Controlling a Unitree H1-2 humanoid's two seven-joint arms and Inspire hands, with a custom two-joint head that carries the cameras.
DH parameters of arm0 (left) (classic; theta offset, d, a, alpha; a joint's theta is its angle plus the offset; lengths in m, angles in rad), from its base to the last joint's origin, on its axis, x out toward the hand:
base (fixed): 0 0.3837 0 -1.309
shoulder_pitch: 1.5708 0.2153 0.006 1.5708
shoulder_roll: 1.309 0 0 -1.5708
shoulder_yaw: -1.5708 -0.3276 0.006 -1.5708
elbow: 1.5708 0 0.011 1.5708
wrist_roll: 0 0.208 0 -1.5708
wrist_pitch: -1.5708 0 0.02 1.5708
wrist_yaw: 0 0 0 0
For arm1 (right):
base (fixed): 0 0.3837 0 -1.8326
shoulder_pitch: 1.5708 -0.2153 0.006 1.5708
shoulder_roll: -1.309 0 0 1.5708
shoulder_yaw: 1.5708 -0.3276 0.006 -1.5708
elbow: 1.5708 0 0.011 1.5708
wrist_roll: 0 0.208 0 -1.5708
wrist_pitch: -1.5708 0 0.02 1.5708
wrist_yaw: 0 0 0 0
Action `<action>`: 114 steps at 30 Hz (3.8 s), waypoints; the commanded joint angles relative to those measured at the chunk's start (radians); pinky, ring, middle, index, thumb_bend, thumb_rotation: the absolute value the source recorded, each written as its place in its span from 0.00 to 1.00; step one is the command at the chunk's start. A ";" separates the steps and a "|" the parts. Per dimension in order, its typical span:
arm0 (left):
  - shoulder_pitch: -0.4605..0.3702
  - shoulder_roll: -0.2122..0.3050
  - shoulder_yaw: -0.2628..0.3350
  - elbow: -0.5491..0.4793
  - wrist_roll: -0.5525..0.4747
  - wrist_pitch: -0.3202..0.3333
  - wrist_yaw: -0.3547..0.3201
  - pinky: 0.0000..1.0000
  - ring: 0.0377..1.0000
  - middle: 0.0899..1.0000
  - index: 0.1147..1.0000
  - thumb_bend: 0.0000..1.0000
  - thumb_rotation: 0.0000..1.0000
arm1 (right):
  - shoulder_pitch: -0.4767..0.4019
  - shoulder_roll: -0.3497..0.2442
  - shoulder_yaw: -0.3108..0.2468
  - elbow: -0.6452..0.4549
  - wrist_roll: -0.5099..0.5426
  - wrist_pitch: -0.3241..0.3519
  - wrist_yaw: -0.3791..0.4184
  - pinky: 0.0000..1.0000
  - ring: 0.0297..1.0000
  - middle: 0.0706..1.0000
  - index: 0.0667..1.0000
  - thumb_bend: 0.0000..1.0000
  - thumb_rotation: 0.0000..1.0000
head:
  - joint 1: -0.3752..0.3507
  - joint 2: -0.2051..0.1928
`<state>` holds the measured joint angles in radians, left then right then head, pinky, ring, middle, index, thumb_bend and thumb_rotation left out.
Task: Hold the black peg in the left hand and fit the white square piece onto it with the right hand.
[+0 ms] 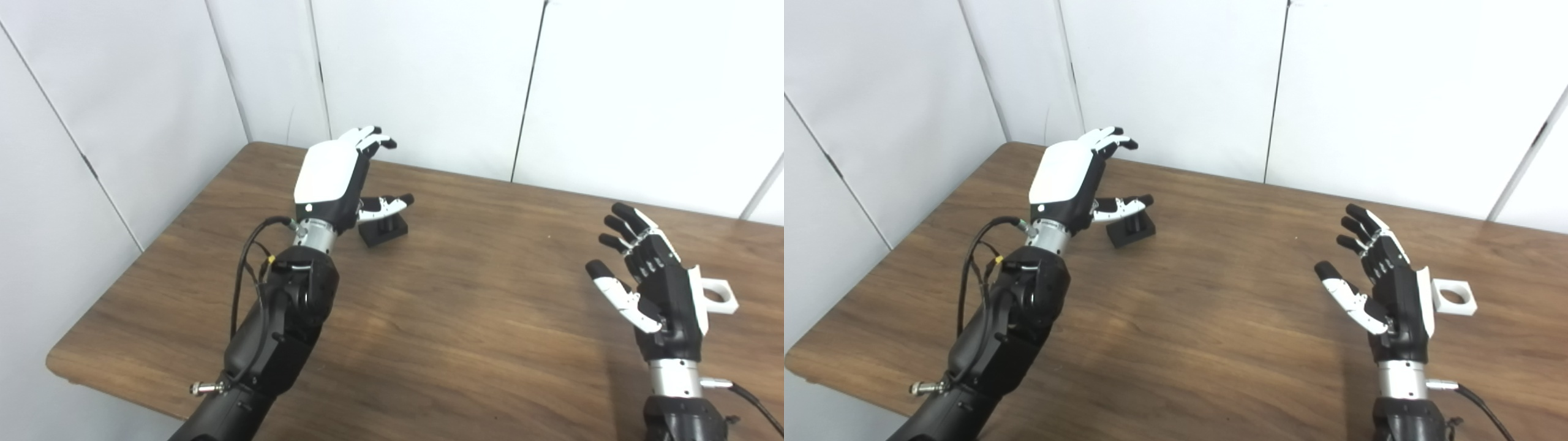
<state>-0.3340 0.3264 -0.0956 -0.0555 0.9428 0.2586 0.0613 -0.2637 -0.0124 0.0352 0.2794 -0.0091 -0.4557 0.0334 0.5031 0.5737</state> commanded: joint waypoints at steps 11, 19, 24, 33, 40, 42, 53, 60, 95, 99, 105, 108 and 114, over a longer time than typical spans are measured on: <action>-0.069 0.029 -0.010 0.061 0.040 0.077 -0.003 0.86 0.95 0.92 0.72 0.78 0.45 | 0.125 -0.036 -0.020 0.071 -0.009 -0.011 -0.007 0.75 0.83 0.84 0.79 0.55 0.34 | -0.003 0.009; -0.078 0.041 -0.023 0.105 0.050 0.119 -0.006 0.81 0.95 0.93 0.71 0.82 0.51 | 0.133 -0.032 -0.018 0.057 -0.018 -0.010 -0.008 0.76 0.83 0.85 0.79 0.54 0.35 | -0.008 0.012; -0.087 0.049 -0.041 0.142 0.065 0.151 -0.009 0.83 0.96 0.95 0.71 0.84 0.53 | 0.136 -0.031 -0.019 0.056 -0.011 -0.009 -0.004 0.76 0.84 0.85 0.79 0.54 0.35 | -0.010 0.013; -0.090 0.047 -0.054 0.193 0.049 0.177 -0.030 0.89 0.98 0.96 0.72 0.87 0.55 | 0.143 -0.028 -0.019 0.045 -0.013 -0.007 -0.008 0.77 0.83 0.84 0.78 0.54 0.35 | -0.014 0.019; -0.097 0.048 -0.074 0.269 0.040 0.172 -0.030 0.86 0.98 0.96 0.74 0.88 0.60 | 0.150 -0.023 -0.018 0.036 -0.019 0.004 -0.013 0.77 0.82 0.85 0.79 0.52 0.33 | -0.016 0.021; -0.098 0.046 -0.077 0.289 0.032 0.170 -0.027 0.86 0.98 0.96 0.74 0.88 0.60 | 0.152 -0.022 -0.018 0.038 -0.022 0.002 -0.015 0.76 0.82 0.85 0.79 0.53 0.33 | -0.019 0.022; -0.103 0.034 -0.097 0.373 -0.015 0.158 0.007 0.86 0.96 0.94 0.72 0.88 0.56 | 0.166 -0.021 -0.022 0.016 -0.007 0.015 -0.009 0.79 0.83 0.85 0.78 0.53 0.33 | -0.022 0.025; -0.114 0.033 -0.109 0.437 -0.057 0.123 0.043 0.86 0.94 0.92 0.64 0.81 0.51 | 0.169 -0.020 -0.019 0.017 -0.015 0.015 -0.011 0.77 0.83 0.85 0.79 0.51 0.33 | -0.025 0.027; -0.094 0.067 -0.145 0.482 -0.270 -0.092 0.070 0.84 0.90 0.85 0.42 0.52 0.07 | 0.175 -0.020 -0.023 0.013 -0.010 0.005 -0.011 0.75 0.81 0.84 0.78 0.49 0.39 | -0.046 0.045; -0.094 0.085 -0.149 0.481 -0.316 -0.156 0.042 0.84 0.91 0.87 0.42 0.52 0.07 | 0.171 -0.021 -0.024 0.024 -0.011 0.002 -0.011 0.75 0.82 0.85 0.78 0.49 0.40 | -0.047 0.045; -0.101 0.113 -0.165 0.490 -0.385 -0.249 -0.035 0.88 0.94 0.89 0.42 0.52 0.07 | 0.170 -0.022 -0.025 0.034 -0.016 -0.007 -0.015 0.75 0.81 0.85 0.78 0.49 0.40 | -0.048 0.045; -0.105 0.127 -0.172 0.496 -0.431 -0.315 -0.077 0.90 0.95 0.89 0.42 0.52 0.07 | 0.167 -0.025 -0.025 0.039 -0.016 -0.011 -0.014 0.75 0.81 0.84 0.78 0.50 0.42 | -0.052 0.047; -0.115 0.140 -0.189 0.507 -0.503 -0.423 -0.158 0.84 0.95 0.90 0.42 0.52 0.07 | 0.165 -0.025 -0.024 0.038 -0.018 -0.011 -0.013 0.75 0.81 0.85 0.78 0.49 0.44 | -0.054 0.048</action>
<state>-0.4451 0.4592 -0.2547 0.4413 0.4430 -0.1197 -0.0327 -0.2308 -0.0114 0.0325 0.2220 -0.0440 -0.4392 0.0249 0.4510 0.6213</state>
